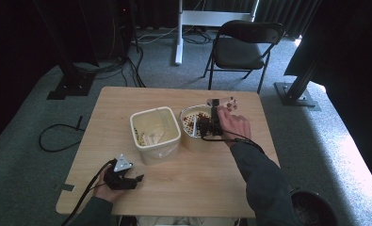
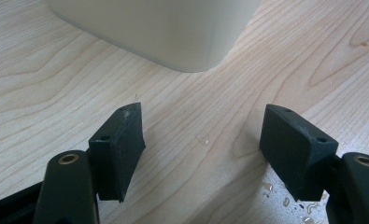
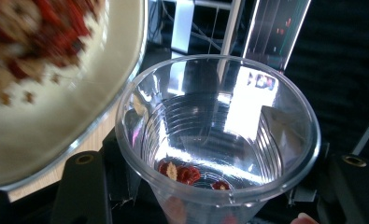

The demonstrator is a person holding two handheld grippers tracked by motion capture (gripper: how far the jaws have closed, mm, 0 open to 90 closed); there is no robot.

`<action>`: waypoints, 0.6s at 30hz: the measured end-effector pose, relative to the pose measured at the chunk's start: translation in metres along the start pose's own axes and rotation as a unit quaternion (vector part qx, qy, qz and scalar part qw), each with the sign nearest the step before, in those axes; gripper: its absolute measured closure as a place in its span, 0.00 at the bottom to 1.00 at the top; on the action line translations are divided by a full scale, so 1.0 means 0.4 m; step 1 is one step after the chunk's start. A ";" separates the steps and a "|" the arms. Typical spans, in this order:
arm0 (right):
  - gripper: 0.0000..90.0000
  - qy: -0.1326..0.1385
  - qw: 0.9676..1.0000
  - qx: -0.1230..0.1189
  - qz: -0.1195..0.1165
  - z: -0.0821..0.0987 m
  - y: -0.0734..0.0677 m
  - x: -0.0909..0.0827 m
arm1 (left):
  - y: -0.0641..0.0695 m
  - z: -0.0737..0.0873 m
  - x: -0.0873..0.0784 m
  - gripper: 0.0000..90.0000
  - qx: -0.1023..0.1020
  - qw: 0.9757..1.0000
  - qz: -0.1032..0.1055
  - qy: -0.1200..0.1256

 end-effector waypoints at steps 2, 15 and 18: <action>0.39 0.002 1.000 0.007 0.003 -0.001 0.007 0.000 | 0.000 0.001 -0.001 0.35 0.000 1.000 0.000 0.000; 0.39 0.011 1.000 0.016 0.006 -0.006 0.012 -0.006 | 0.000 0.001 -0.001 0.35 0.000 1.000 -0.001 0.000; 0.39 -0.001 1.000 0.026 0.001 0.003 0.013 0.001 | 0.000 0.001 -0.001 0.35 0.000 1.000 0.000 0.001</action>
Point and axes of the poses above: each handheld gripper's, and its own axes: x roughly forward along the jaws, z roughly out of its underside, y roughly to its right, the point moved 9 cm from there along x, roughly forward along the jaws, and after that the axes turned 13 degrees about -x, right-handed, at the moved point
